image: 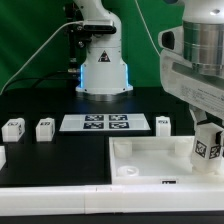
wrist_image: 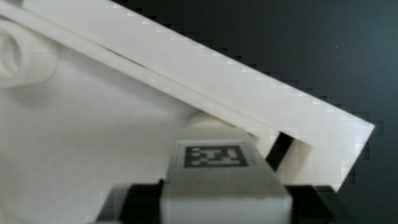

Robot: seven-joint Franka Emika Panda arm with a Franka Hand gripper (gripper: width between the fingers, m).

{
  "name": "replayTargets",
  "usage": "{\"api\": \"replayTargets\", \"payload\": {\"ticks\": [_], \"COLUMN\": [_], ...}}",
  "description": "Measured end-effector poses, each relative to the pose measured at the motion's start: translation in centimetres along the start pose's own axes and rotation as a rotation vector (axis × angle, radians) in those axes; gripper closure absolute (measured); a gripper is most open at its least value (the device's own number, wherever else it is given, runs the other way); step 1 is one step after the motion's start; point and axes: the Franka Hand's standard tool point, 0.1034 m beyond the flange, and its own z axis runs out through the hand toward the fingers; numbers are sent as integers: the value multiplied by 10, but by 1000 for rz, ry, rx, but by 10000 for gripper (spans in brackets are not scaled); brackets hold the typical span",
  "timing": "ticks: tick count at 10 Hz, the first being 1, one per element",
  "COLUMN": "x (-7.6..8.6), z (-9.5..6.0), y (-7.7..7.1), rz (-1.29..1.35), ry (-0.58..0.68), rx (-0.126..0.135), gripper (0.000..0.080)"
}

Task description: Assemble one leg

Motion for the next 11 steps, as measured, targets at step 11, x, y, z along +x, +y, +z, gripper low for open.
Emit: {"api": "replayTargets", "payload": {"ticks": [11], "x": [5], "z": [-1], "y": [3], "rz": [-948], "ry": [-4], "rx": [-15], "gripper": [150]}}
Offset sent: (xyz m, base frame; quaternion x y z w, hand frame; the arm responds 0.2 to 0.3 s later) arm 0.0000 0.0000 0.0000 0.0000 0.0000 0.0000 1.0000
